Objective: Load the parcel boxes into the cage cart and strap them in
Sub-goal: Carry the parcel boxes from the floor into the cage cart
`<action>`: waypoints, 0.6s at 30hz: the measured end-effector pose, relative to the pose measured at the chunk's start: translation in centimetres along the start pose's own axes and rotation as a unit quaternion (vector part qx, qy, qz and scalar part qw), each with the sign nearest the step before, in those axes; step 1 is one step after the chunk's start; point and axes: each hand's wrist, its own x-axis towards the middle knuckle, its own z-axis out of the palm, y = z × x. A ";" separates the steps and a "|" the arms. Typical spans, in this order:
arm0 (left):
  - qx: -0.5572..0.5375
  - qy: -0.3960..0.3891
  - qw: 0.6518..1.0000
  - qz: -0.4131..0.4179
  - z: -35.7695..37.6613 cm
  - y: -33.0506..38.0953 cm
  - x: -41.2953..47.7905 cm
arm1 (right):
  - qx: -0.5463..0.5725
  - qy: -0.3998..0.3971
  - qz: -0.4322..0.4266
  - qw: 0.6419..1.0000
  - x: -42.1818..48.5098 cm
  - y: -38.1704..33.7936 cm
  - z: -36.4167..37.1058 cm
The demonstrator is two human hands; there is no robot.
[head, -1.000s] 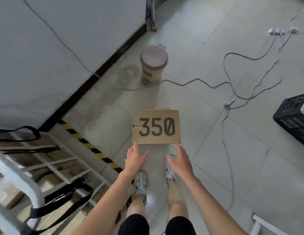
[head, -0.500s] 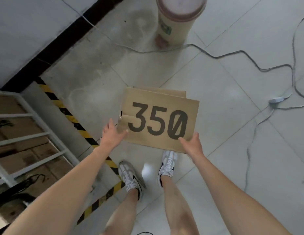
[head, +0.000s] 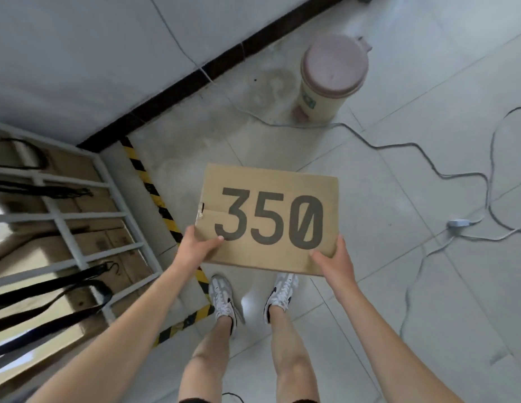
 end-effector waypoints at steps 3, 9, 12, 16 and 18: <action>-0.035 0.054 0.997 0.043 -5.7 3.5 -8.3 | -0.005 -0.014 -0.056 0.998 -7.1 -6.9 -1.0; -0.146 0.151 0.971 0.112 -18.3 9.4 -23.8 | -0.055 -0.065 -0.181 0.980 -20.4 -22.3 -0.1; -0.182 0.211 0.950 0.142 -25.4 10.2 -30.5 | -0.078 -0.100 -0.249 0.960 -26.8 -28.7 2.5; -0.235 0.291 0.912 0.167 -34.7 8.0 -36.9 | -0.092 -0.160 -0.333 0.925 -34.3 -33.6 8.4; -0.270 0.319 0.893 0.169 -38.9 5.4 -39.2 | -0.092 -0.186 -0.363 0.908 -38.1 -34.4 12.4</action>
